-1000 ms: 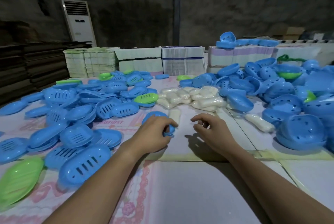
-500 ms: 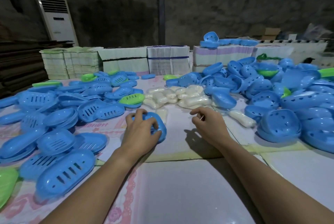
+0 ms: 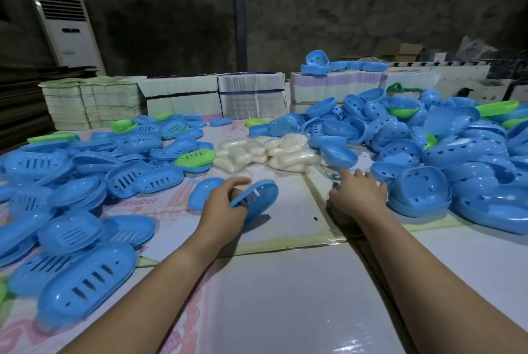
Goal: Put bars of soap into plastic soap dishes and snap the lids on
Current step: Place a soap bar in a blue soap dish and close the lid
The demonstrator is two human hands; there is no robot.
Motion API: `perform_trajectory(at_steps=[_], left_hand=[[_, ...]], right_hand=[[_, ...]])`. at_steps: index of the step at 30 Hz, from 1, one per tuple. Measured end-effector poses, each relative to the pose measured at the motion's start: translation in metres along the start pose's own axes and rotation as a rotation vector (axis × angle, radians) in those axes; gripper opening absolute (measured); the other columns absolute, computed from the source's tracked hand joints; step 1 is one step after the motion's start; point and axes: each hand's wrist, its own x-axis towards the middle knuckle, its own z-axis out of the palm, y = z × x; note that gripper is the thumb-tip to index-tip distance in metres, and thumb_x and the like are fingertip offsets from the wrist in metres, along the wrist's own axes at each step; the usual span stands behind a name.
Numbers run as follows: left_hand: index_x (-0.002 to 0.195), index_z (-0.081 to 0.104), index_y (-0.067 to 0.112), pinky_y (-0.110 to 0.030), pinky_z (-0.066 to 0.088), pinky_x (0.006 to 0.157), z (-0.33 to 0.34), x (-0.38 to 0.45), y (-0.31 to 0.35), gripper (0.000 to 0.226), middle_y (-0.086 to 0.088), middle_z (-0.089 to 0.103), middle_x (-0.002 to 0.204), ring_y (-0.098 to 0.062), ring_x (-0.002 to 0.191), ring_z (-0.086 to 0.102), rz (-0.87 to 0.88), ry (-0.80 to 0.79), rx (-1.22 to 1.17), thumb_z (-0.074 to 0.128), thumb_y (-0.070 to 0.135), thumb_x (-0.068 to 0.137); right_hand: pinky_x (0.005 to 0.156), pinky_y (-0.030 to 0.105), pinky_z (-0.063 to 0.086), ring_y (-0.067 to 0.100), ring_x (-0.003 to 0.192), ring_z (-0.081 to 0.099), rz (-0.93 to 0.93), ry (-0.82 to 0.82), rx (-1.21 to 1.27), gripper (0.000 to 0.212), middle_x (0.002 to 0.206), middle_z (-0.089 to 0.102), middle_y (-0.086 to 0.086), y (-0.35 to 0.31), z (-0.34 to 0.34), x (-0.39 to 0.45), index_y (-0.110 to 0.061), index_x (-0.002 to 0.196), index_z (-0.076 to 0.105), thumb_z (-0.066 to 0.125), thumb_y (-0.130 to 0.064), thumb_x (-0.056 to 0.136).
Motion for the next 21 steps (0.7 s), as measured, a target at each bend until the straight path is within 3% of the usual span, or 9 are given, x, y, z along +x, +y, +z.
perform_trajectory(at_steps=[3,4,7,11,14,18,21], left_hand=[[0.093,0.068,0.028,-0.005,0.047,0.061,0.005,-0.003,0.005,0.051,0.004,0.065,0.096,-0.013,0.089,0.059,-0.063,-0.045,-0.184,0.048,-0.019,0.086],[0.096,0.068,0.023,-0.009,0.052,0.062,0.007,-0.005,0.009,0.047,-0.003,0.064,0.101,-0.017,0.092,0.060,-0.123,-0.060,-0.317,0.048,-0.018,0.088],[0.107,0.065,0.021,-0.040,0.063,0.072,0.011,-0.010,0.017,0.036,-0.012,0.066,0.109,-0.028,0.091,0.068,-0.313,-0.097,-0.631,0.049,-0.009,0.095],[0.115,0.065,0.029,-0.050,0.062,0.071,0.013,-0.011,0.019,0.030,-0.012,0.078,0.096,-0.039,0.093,0.075,-0.425,-0.146,-0.935,0.051,0.006,0.102],[0.120,0.064,0.026,-0.042,0.061,0.057,0.014,-0.014,0.020,0.019,-0.019,0.077,0.098,-0.044,0.091,0.074,-0.525,-0.197,-1.022,0.055,0.027,0.102],[0.121,0.069,0.013,-0.034,0.061,0.057,0.014,-0.012,0.015,0.044,-0.020,0.076,0.101,-0.035,0.089,0.074,-0.604,-0.223,-0.999,0.056,0.048,0.098],[0.099,0.081,0.006,-0.033,0.060,0.067,0.014,-0.007,0.010,0.070,-0.018,0.075,0.106,-0.029,0.088,0.069,-0.616,-0.230,-1.007,0.043,0.065,0.096]], right_hand=[[0.106,0.055,0.025,0.033,0.130,0.038,-0.011,0.057,0.013,0.044,0.135,0.051,0.011,-0.002,0.000,0.002,-0.024,0.133,0.044,0.047,-0.031,0.090],[0.103,0.053,0.027,0.032,0.126,0.040,-0.022,0.092,0.032,0.044,0.132,0.053,0.009,-0.003,-0.001,0.002,-0.025,0.132,0.045,0.049,-0.029,0.089],[0.104,0.051,0.028,0.033,0.126,0.040,-0.002,0.123,0.082,0.050,0.134,0.050,0.010,0.002,-0.002,0.002,-0.026,0.136,0.044,0.052,-0.027,0.087],[0.104,0.053,0.028,0.034,0.126,0.041,0.035,0.075,0.018,0.040,0.130,0.053,0.011,0.006,-0.002,0.002,-0.021,0.129,0.046,0.048,-0.025,0.089],[0.104,0.054,0.028,0.037,0.125,0.043,0.028,0.073,0.061,0.042,0.129,0.051,0.010,0.007,-0.003,0.003,-0.026,0.132,0.046,0.050,-0.026,0.090],[0.102,0.053,0.030,0.037,0.123,0.044,0.029,0.067,0.093,0.047,0.128,0.050,0.011,0.008,-0.001,0.004,-0.029,0.136,0.045,0.050,-0.025,0.089],[0.100,0.047,0.038,0.030,0.118,0.051,-0.044,0.072,0.217,0.057,0.130,0.051,0.008,-0.001,-0.004,0.000,-0.032,0.139,0.044,0.058,-0.024,0.085]])
